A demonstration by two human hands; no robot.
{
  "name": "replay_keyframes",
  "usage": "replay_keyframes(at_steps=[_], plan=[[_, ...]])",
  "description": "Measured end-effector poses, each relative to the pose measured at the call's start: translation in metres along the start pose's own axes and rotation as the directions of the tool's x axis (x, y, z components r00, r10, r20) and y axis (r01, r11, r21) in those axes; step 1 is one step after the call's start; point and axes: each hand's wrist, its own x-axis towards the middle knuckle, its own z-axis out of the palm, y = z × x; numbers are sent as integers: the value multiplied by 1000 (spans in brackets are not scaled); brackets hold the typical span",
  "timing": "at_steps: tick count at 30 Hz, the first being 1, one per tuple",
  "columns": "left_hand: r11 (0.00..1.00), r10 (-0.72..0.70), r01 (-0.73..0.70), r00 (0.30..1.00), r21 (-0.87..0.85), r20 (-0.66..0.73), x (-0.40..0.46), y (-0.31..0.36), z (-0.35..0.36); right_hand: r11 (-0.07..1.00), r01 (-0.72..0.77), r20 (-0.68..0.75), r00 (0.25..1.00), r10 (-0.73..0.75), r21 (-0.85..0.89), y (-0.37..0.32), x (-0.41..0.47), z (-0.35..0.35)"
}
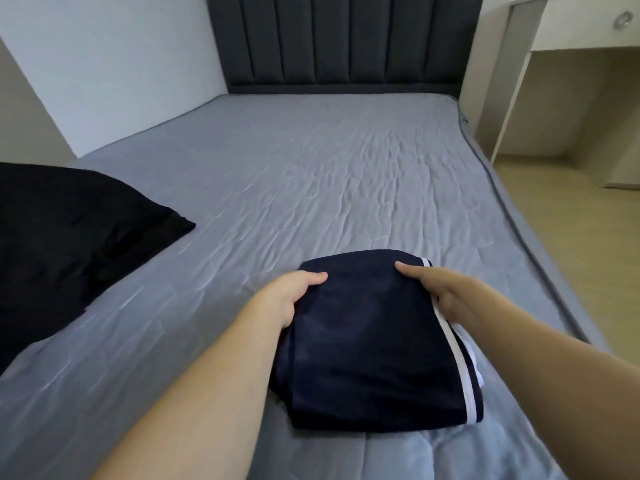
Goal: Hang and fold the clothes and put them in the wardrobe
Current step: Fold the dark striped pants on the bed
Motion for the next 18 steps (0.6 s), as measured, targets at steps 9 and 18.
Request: replay_keyframes(at_steps=[9, 18], plan=[[980, 107, -140, 970, -143, -220, -193, 154, -122, 996, 37, 238, 970, -56, 81, -177, -165, 106], [867, 297, -461, 782, -188, -548, -581, 361, -360, 936, 352, 492, 814, -309, 6, -425, -489, 371]])
